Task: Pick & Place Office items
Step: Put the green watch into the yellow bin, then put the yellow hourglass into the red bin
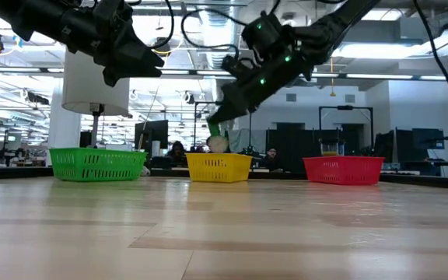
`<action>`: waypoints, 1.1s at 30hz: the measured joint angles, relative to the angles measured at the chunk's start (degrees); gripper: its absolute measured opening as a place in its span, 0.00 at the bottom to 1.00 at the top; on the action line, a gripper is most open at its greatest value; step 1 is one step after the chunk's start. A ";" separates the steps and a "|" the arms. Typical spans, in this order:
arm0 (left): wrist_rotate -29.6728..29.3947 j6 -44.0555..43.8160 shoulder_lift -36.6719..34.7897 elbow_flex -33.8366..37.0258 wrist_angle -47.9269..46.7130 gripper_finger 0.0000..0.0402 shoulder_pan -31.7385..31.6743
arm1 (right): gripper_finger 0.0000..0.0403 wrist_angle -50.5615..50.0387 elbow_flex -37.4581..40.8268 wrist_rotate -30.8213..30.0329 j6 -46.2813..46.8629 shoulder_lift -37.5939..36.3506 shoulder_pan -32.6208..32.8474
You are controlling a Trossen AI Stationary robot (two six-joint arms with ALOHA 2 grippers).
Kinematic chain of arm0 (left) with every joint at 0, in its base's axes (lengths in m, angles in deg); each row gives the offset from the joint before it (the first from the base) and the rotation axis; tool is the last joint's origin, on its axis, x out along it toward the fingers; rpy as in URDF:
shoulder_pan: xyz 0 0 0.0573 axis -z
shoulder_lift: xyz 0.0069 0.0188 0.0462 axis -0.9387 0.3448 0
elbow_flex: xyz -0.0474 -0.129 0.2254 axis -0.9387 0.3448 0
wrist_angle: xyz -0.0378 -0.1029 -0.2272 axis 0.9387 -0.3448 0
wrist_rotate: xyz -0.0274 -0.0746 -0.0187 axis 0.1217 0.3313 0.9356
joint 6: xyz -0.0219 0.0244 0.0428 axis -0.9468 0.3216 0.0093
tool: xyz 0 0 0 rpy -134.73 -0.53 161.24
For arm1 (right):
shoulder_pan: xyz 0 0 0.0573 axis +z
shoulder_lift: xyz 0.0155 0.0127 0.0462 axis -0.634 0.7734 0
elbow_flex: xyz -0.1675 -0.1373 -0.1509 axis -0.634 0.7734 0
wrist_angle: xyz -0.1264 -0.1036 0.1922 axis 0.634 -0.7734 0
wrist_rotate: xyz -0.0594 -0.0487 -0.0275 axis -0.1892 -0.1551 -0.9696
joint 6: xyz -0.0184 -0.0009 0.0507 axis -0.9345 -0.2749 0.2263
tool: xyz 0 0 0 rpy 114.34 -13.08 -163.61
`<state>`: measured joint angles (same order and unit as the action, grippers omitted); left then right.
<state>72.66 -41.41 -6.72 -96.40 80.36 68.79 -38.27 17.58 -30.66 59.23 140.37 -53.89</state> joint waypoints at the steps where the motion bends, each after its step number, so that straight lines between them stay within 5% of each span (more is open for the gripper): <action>1: 0.02 0.00 0.00 0.00 0.01 0.34 0.00 | 0.11 -0.10 0.04 -0.90 0.37 0.00 -0.38; 18: 4.10 0.13 0.02 0.00 0.55 0.34 2.14 | 0.51 -2.85 -0.07 2.26 7.87 -0.68 -2.04; 25: 4.04 3.00 0.02 -0.68 2.36 0.34 9.89 | 0.54 -7.12 -0.07 4.21 7.62 -0.68 2.28; 33: 0.48 12.09 1.23 -9.29 -0.33 0.42 18.28 | 0.53 -9.45 -1.64 4.21 9.39 -0.68 7.45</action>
<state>73.14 -29.31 -5.49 -105.69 80.03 87.07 -47.72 15.95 -26.45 68.63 139.69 -46.43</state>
